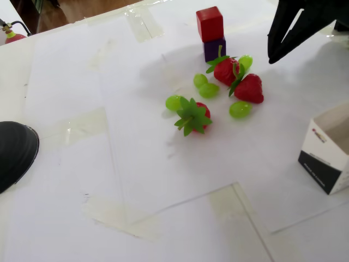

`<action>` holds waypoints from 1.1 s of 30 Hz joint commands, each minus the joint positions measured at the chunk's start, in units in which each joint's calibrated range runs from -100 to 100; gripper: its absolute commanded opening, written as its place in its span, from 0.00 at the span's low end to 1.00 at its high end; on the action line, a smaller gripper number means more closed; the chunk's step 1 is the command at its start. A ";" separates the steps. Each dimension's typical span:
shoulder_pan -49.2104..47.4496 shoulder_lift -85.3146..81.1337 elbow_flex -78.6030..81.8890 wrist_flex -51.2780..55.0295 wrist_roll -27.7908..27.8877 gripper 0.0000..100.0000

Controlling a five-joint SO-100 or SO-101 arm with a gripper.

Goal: Put the red cube on top of the purple cube

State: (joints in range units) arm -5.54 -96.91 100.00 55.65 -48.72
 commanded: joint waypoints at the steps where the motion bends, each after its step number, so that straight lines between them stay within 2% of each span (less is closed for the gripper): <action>1: -1.07 -0.68 0.00 0.15 -0.63 0.00; 33: 0.62 -0.68 0.00 0.48 -0.83 0.00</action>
State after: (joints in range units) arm -5.39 -96.91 100.00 56.60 -49.89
